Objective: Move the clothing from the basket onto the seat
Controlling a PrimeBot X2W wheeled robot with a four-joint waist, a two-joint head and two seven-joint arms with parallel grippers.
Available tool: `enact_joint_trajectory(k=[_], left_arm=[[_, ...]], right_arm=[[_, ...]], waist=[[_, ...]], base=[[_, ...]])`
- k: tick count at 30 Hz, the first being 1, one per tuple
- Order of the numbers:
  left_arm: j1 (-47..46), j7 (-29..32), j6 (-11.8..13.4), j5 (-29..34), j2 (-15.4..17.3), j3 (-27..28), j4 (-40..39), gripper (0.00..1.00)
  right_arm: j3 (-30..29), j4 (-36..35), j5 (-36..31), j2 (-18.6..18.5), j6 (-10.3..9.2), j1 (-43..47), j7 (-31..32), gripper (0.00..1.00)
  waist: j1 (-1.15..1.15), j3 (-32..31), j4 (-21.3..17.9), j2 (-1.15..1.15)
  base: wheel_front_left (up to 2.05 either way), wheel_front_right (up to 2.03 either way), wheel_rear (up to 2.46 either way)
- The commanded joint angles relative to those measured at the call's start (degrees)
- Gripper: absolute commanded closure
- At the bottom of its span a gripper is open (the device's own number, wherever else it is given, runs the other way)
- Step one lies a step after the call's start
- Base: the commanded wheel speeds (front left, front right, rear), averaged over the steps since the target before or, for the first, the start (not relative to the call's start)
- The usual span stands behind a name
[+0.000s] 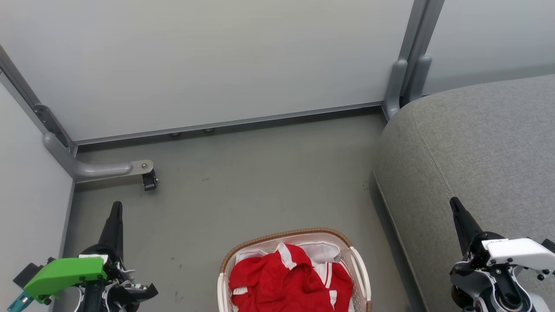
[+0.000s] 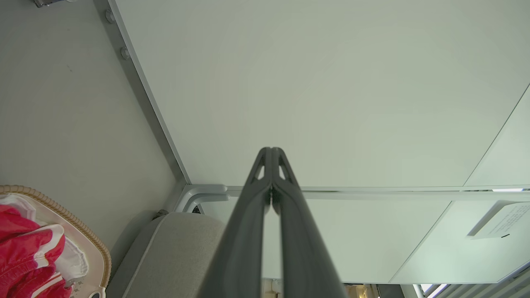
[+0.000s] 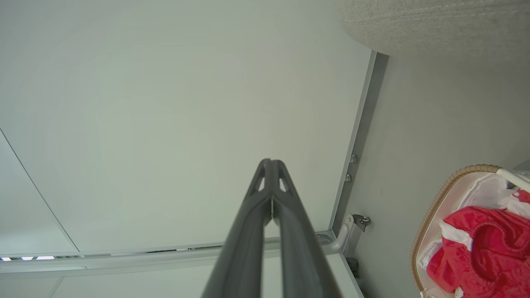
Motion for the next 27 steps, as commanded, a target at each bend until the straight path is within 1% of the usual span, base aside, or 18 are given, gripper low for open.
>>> enact_joint_trajectory(k=[1, 27], left_arm=[[-0.7, 0.2, -0.3, -0.2, 0.4, 0.1, -0.1, 1.0], [-0.7, 0.2, -0.3, -0.2, 0.4, 0.1, -0.1, 1.0]], right_arm=[[-0.1, -0.2, 0.2, -0.3, -0.02, -0.4, 0.1, 1.0], [-0.1, -0.2, 0.2, -0.3, -0.02, -0.4, 0.1, 1.0]], waist=[[0.0, 0.0, 0.0, 0.64], [0.0, 0.0, 0.0, 0.64]], base=[[0.0, 0.0, 0.0], [0.0, 0.0, 0.0]])
